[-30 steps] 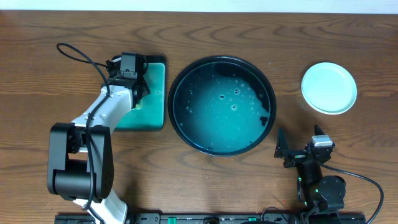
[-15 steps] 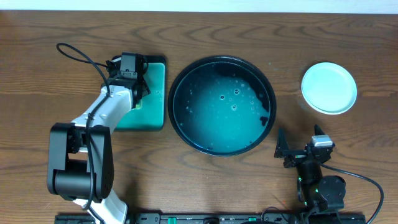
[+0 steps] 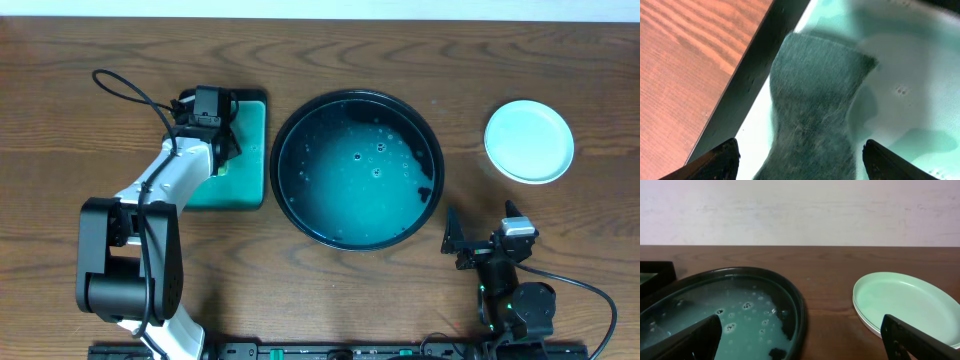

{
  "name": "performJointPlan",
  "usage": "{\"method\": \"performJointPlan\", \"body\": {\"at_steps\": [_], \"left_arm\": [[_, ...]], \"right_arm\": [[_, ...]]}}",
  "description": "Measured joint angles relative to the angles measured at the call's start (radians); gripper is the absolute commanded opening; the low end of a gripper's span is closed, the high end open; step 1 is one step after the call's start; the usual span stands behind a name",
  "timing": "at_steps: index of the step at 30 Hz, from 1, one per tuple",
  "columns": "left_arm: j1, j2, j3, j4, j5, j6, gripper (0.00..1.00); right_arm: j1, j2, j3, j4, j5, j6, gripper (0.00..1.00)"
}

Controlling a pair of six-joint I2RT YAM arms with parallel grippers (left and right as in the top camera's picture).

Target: Clean dirty plates on tray and stack at the side

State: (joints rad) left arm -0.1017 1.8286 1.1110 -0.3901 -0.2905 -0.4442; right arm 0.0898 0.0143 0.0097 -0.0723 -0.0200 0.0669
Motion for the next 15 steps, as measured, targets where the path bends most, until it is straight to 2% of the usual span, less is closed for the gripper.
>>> {"method": "performJointPlan", "body": {"at_steps": [3,9,15], "left_arm": [[0.0,0.0,-0.001,-0.056,0.0,0.0,0.98],[0.0,-0.016,-0.002,-0.185,0.0,0.0,0.98],[0.0,-0.134,-0.024,-0.253,0.0,0.007,0.98]], "right_arm": [[0.0,0.0,0.0,0.0,0.0,0.0,0.99],[0.0,0.0,0.0,0.0,0.0,0.0,0.99],[0.0,0.0,0.0,0.0,0.0,0.0,0.99]]}}
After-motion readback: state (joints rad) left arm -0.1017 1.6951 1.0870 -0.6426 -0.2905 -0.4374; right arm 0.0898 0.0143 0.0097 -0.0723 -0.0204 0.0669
